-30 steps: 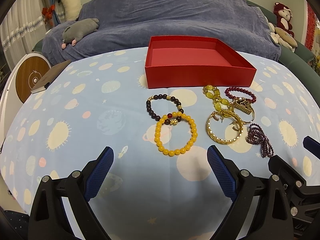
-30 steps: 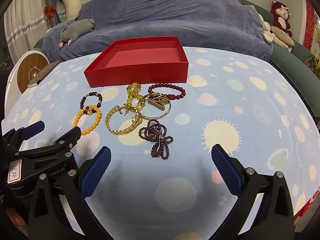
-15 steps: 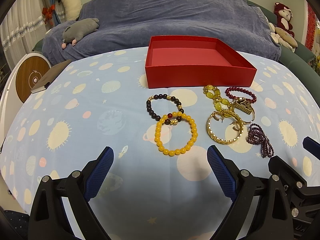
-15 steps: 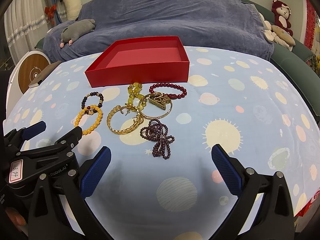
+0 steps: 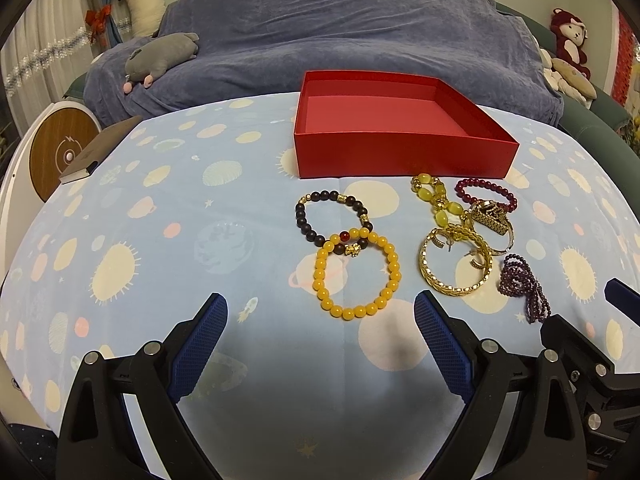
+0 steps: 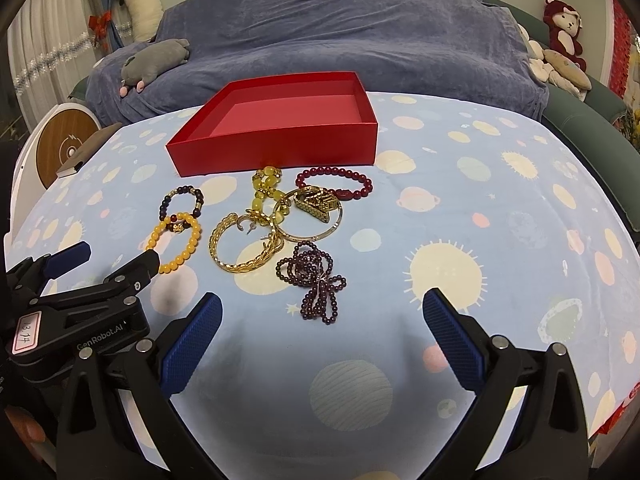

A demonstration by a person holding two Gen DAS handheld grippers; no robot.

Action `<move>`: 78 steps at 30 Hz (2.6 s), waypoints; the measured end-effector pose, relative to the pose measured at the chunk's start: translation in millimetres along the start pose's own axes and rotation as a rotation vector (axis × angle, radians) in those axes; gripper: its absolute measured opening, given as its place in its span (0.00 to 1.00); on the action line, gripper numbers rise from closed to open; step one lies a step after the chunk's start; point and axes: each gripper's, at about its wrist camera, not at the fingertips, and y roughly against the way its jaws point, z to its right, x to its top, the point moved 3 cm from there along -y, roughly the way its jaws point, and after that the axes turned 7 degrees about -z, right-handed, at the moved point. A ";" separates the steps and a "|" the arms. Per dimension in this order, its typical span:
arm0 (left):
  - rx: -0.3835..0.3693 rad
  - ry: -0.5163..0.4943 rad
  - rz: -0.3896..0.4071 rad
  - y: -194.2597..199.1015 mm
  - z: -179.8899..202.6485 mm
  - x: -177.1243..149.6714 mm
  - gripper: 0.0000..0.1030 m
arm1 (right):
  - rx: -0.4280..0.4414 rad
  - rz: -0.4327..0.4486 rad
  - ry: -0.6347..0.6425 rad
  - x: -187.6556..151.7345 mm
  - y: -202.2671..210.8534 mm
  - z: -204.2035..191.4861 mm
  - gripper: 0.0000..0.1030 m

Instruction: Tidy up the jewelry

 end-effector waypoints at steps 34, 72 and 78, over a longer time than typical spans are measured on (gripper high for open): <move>-0.041 0.050 -0.069 -36.8 -18.9 18.6 0.88 | -0.007 -0.084 0.019 9.8 -50.5 -2.4 0.20; -0.084 -0.033 -0.055 -44.8 2.1 19.2 0.06 | 0.051 -0.102 -0.039 5.3 -37.4 13.1 0.14; -0.154 -0.042 -0.044 -29.3 3.1 20.7 0.05 | 0.060 -0.068 -0.027 11.3 -25.7 6.3 0.14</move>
